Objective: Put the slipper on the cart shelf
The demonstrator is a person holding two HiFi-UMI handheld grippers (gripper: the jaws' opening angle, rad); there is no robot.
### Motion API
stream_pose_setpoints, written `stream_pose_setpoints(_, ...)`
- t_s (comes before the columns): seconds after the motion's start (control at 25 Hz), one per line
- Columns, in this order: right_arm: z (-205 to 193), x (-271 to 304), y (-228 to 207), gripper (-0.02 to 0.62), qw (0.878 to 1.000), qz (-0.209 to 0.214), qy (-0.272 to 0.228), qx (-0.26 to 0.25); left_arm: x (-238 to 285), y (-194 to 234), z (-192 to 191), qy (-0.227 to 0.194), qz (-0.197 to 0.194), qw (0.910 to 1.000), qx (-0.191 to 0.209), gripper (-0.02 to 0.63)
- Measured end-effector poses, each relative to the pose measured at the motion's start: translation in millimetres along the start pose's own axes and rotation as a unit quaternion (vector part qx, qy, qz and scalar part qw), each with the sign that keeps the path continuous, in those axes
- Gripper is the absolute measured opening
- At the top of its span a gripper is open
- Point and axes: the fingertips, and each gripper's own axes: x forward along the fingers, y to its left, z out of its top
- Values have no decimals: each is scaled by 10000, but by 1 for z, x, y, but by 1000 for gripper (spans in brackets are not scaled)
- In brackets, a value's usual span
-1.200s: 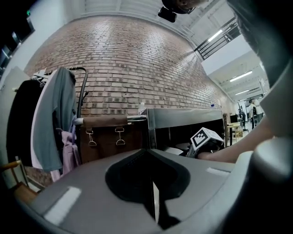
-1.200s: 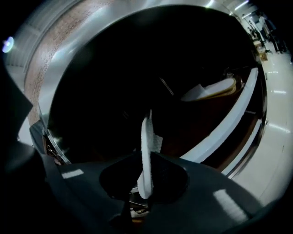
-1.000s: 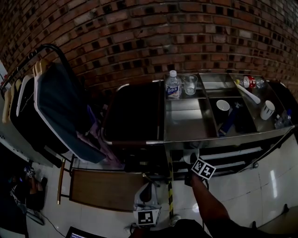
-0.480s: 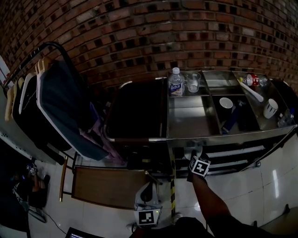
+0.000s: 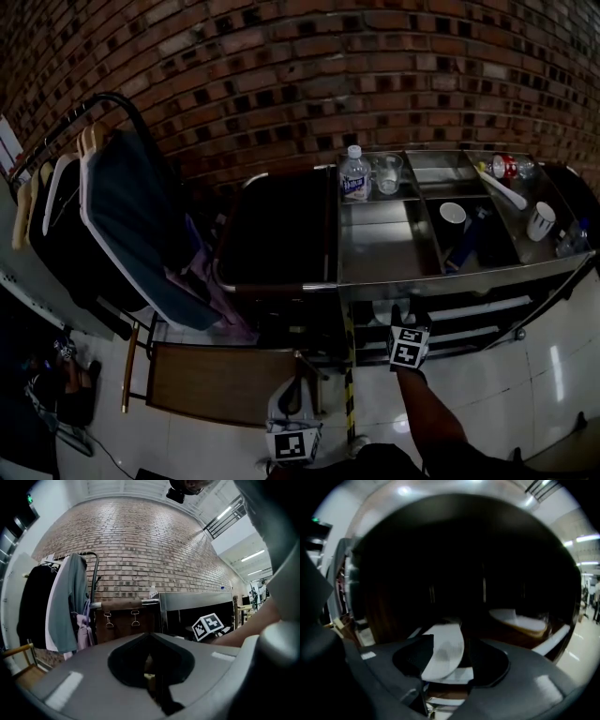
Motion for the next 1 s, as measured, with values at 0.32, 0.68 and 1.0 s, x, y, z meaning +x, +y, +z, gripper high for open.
stream_pose_setpoints(0.32,35,-103,15,212,9881,590,-823,-1155,1,-9,16,-211,-171,9996,-111,11)
stream_pose_setpoints(0.68,67,-213,35,2,9745,991,-1594,-1232,-4,-30,44,-548,-509,9971,-121,11)
stream_pose_setpoints(1.0,69,-265,47,2,9696,1010,-1896,-1172,-24,-30,55,-643,-585,9961,-133,11)
